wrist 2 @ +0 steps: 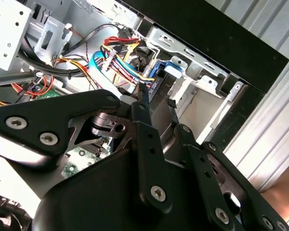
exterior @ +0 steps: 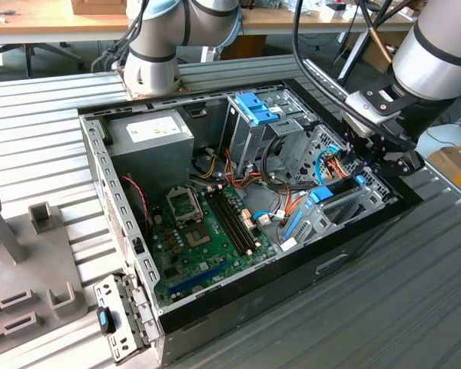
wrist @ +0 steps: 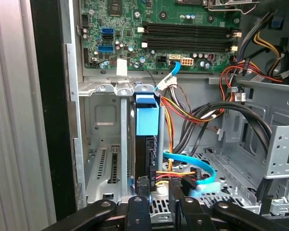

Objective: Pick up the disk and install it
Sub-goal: 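Insert the first disk wire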

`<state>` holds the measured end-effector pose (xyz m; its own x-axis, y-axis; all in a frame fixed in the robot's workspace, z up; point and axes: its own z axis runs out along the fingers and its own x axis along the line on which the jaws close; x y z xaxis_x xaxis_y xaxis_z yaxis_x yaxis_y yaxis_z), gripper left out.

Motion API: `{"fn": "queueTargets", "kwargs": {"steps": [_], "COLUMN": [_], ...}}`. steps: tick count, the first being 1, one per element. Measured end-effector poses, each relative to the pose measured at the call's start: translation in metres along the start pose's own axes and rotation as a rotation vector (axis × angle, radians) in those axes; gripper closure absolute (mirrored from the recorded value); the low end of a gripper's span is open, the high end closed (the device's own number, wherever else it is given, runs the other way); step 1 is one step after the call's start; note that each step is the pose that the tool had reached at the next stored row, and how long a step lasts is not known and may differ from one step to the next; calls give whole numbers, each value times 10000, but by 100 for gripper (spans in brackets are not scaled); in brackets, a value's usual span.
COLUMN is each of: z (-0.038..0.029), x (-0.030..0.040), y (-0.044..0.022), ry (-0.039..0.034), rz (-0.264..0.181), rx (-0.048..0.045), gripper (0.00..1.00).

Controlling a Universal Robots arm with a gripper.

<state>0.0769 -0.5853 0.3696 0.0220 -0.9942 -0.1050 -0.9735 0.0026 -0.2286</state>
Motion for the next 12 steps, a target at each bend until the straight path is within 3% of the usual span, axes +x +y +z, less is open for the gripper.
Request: {"fn": "queueTargets", "kwargs": {"steps": [3, 4, 7, 12], "z": [-83, -108, -106, -104], "x": [-12, -18, -18, -18], "y": [-20, -28, -41, -47], "ry": [10, 115, 219, 221], "rz": [39, 21, 46, 51], "rx": [4, -17, -408, -449], "gripper": [70, 70, 70, 70]}}
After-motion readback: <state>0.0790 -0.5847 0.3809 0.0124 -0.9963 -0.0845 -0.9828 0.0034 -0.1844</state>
